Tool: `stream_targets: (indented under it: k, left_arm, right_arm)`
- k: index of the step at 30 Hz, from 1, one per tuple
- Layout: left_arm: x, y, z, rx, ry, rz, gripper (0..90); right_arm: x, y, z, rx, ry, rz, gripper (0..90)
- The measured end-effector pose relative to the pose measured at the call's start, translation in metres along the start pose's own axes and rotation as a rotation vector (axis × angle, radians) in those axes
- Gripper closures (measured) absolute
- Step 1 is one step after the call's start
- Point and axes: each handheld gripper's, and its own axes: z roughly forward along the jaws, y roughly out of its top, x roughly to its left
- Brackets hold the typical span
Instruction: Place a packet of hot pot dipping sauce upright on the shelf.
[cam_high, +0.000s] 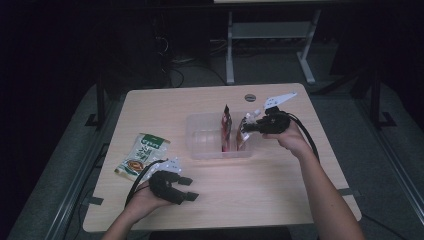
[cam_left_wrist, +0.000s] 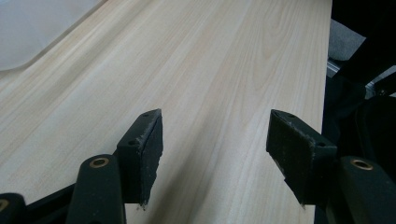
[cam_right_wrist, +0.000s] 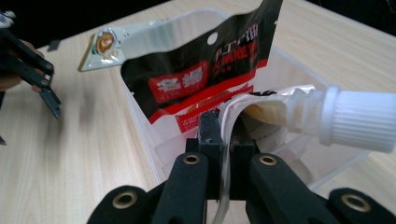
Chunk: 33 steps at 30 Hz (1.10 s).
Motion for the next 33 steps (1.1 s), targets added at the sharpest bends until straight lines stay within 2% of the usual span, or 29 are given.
stream_targets:
  k: [3,6,10,16,20,23,25,32,33]
  left_arm:
    - [0.000,0.000,-0.001,0.005,0.006,0.014,36.0]
    - [0.000,0.000,0.000,0.002,0.005,0.003,36.0]
    - [0.000,-0.001,0.001,0.012,0.006,0.009,36.0]
    - [0.000,0.000,0.001,0.005,0.009,0.010,36.0]
    - [-0.001,0.000,0.002,0.014,0.008,0.015,35.9]
    - [-0.001,0.000,0.002,0.017,0.008,0.020,35.8]
    - [-0.001,-0.001,0.002,0.018,0.010,0.017,35.0]
    - [-0.001,-0.001,0.003,0.025,0.022,0.017,32.9]
    - [-0.001,0.000,0.003,0.026,0.024,0.017,32.5]
  right_arm:
    - [0.001,0.000,0.006,0.006,-0.005,0.006,86.6]
    - [0.001,0.000,0.005,0.008,-0.006,0.005,85.5]
    - [0.001,0.000,0.004,-0.003,-0.003,0.014,82.2]
    - [0.004,0.003,0.000,-0.022,-0.005,0.046,65.7]
    - [0.006,0.004,-0.003,-0.028,-0.039,0.062,52.6]
    - [0.006,0.005,-0.006,-0.032,-0.044,0.072,47.7]
    - [0.009,0.004,-0.009,-0.017,-0.067,0.087,38.0]
    - [0.019,0.002,-0.014,0.018,-0.086,0.072,30.9]
    - [0.025,0.001,-0.015,0.044,-0.112,0.062,29.1]
